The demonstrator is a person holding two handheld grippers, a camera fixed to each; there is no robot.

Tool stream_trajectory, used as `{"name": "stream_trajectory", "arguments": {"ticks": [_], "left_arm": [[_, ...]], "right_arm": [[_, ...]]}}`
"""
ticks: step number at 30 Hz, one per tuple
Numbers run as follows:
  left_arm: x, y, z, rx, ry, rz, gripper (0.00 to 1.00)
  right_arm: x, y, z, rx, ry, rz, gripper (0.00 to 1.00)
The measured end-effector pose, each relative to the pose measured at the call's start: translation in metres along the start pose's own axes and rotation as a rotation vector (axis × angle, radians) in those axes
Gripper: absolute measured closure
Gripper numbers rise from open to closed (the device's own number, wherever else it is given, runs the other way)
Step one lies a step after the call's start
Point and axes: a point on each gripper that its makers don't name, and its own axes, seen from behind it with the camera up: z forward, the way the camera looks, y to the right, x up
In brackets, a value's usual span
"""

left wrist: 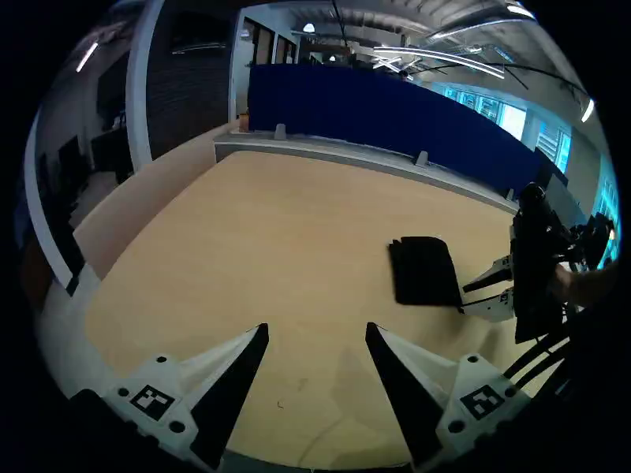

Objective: Fold towel

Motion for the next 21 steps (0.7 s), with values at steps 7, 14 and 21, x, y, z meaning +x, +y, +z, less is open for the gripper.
{"name": "stream_trajectory", "arguments": {"ticks": [7, 14, 21], "left_arm": [[0.0010, 0.0030, -0.0019, -0.004, 0.003, 0.002, 0.09], [0.0022, 0.0031, -0.0032, -0.006, 0.005, 0.004, 0.09], [0.0019, 0.0021, -0.0027, -0.006, 0.004, 0.001, 0.09]], "right_arm": [[-0.0050, 0.0016, 0.0024, 0.000, -0.011, 0.014, 0.39], [-0.0071, -0.0023, 0.0055, 0.022, -0.014, 0.034, 0.58], [-0.0054, -0.0072, 0.0064, 0.046, -0.009, 0.040, 0.76]]}}
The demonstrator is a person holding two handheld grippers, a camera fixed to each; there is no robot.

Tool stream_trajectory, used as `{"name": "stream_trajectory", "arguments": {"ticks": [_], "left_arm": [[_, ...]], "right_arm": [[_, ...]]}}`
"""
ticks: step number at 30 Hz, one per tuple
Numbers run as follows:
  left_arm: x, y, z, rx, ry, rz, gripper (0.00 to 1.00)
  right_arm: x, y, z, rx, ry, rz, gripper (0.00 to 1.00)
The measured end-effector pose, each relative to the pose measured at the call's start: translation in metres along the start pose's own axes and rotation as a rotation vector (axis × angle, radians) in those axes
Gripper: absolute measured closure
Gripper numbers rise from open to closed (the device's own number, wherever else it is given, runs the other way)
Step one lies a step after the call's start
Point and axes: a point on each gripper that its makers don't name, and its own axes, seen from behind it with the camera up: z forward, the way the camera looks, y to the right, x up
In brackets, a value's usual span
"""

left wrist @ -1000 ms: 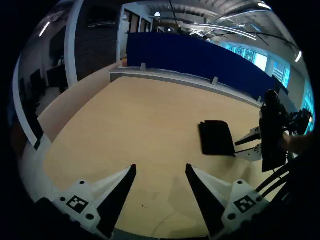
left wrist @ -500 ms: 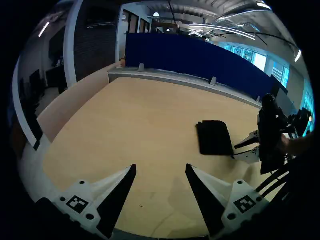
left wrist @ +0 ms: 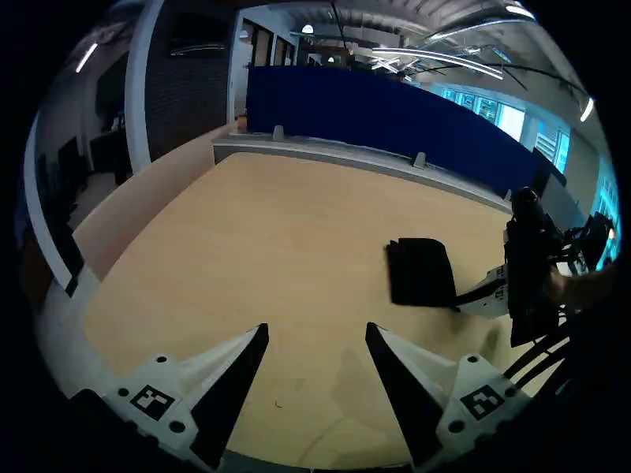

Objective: Fold towel

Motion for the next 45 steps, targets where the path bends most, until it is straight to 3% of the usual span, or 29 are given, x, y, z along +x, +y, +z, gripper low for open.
{"name": "stream_trajectory", "arguments": {"ticks": [9, 18, 29, 45], "left_arm": [[-0.003, 0.000, 0.000, -0.001, -0.002, 0.005, 0.09], [0.000, 0.000, -0.001, -0.005, 0.000, 0.001, 0.09], [0.007, 0.004, -0.003, -0.016, 0.020, 0.002, 0.09], [0.024, 0.012, -0.004, -0.036, 0.055, 0.018, 0.09]], "right_arm": [[0.001, 0.004, -0.001, -0.006, 0.007, 0.007, 0.96], [0.018, 0.011, -0.012, -0.023, 0.054, 0.006, 0.97], [0.073, 0.021, -0.050, -0.048, 0.171, -0.030, 0.98], [0.145, 0.039, -0.126, -0.113, 0.313, -0.061, 0.98]]}}
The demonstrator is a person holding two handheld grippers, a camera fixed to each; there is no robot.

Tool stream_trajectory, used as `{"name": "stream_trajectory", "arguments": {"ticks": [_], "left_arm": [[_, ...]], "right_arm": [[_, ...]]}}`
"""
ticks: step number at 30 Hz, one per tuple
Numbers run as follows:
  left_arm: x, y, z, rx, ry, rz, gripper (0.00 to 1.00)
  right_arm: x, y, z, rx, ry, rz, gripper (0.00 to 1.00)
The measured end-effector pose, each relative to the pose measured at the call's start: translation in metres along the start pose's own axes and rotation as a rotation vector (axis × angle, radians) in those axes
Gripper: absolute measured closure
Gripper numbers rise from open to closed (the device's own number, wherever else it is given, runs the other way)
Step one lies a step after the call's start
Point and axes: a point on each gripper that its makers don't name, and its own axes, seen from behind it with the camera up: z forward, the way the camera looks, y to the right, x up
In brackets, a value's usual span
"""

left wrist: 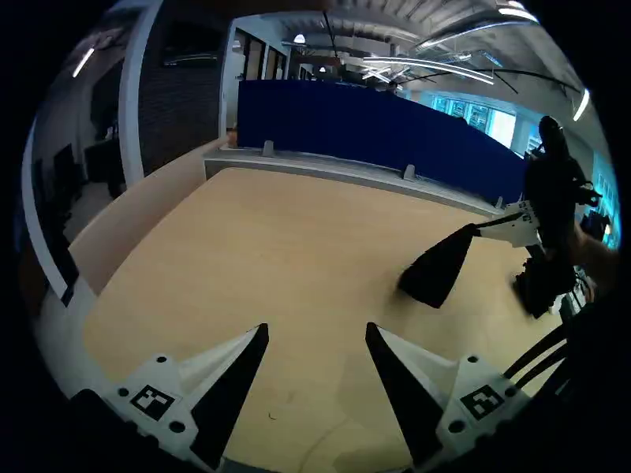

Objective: Fold towel

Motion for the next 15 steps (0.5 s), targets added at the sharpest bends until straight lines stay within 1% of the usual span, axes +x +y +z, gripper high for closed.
{"name": "stream_trajectory", "arguments": {"ticks": [6, 15], "left_arm": [[0.009, 0.005, 0.002, -0.011, 0.012, 0.011, 0.09], [0.015, 0.014, 0.003, -0.028, 0.020, 0.025, 0.09]], "right_arm": [[0.019, 0.015, -0.015, -0.028, 0.027, 0.001, 0.98], [0.027, 0.043, -0.040, -0.074, 0.058, 0.039, 0.98]]}}
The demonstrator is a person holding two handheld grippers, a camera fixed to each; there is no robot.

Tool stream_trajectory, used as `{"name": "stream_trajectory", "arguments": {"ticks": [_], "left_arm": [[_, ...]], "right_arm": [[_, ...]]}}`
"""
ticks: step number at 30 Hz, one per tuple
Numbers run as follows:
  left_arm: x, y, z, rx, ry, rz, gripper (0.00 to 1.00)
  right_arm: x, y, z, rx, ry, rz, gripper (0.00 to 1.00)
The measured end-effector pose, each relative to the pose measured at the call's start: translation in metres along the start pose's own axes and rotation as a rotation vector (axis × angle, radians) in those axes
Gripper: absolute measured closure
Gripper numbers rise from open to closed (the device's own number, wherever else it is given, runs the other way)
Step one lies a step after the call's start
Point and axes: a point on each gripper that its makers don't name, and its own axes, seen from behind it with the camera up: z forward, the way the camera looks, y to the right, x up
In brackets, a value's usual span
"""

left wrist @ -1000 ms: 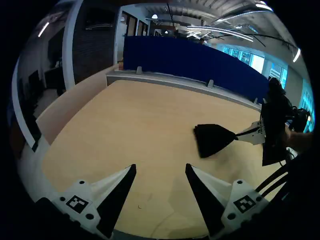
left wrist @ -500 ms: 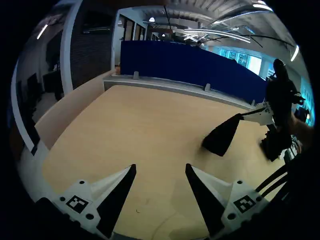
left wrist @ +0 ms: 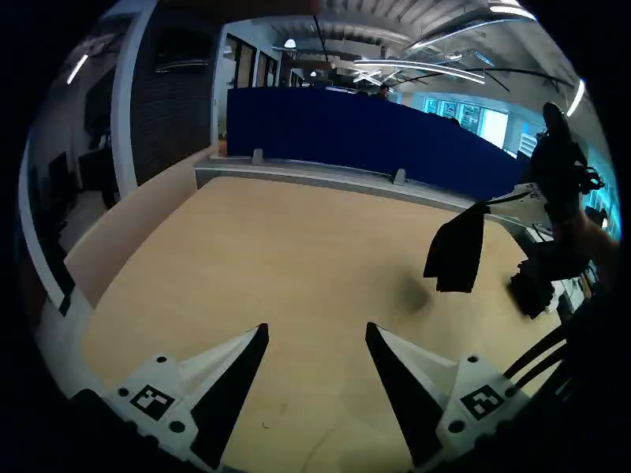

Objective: Fold towel

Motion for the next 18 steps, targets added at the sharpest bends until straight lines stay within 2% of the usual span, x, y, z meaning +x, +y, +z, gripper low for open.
{"name": "stream_trajectory", "arguments": {"ticks": [9, 18], "left_arm": [[0.004, 0.004, 0.005, -0.010, -0.001, 0.010, 0.09], [0.005, 0.011, 0.011, -0.022, -0.013, 0.024, 0.09]], "right_arm": [[0.002, 0.050, -0.034, -0.072, 0.022, 0.049, 0.98], [-0.021, 0.117, -0.084, -0.174, 0.004, 0.087, 0.98]]}}
